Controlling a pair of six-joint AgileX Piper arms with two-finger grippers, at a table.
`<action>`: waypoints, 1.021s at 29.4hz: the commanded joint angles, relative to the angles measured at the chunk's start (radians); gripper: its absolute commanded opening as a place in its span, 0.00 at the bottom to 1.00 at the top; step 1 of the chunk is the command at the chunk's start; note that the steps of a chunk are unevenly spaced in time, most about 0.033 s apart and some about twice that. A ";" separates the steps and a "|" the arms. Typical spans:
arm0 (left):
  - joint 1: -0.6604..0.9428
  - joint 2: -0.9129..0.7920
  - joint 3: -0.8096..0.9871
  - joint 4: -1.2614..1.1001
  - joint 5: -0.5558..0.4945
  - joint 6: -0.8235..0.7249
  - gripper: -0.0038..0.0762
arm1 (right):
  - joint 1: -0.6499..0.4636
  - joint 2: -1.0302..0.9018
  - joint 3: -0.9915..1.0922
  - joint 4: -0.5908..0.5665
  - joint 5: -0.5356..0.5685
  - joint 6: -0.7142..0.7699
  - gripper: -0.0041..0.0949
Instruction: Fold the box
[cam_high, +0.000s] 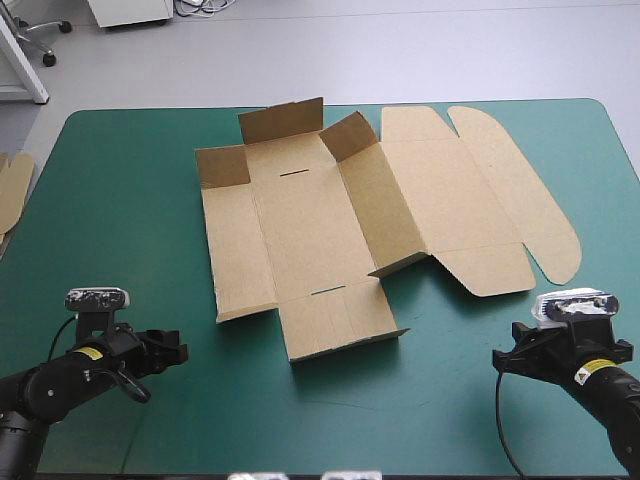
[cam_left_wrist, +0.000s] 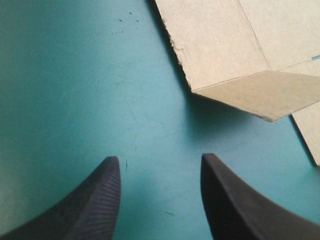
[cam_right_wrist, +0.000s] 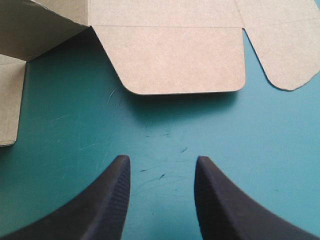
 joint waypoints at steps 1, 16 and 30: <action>-0.001 -0.002 -0.034 -0.024 -0.034 -0.006 0.49 | -0.011 0.005 -0.032 -0.003 -0.068 -0.004 0.44; -0.001 0.041 -0.034 -0.198 -0.117 -0.056 0.55 | -0.011 0.071 -0.036 0.001 -0.070 0.007 0.52; -0.001 0.282 -0.168 -0.226 -0.206 -0.025 0.55 | -0.011 0.242 -0.246 -0.007 -0.035 0.015 0.58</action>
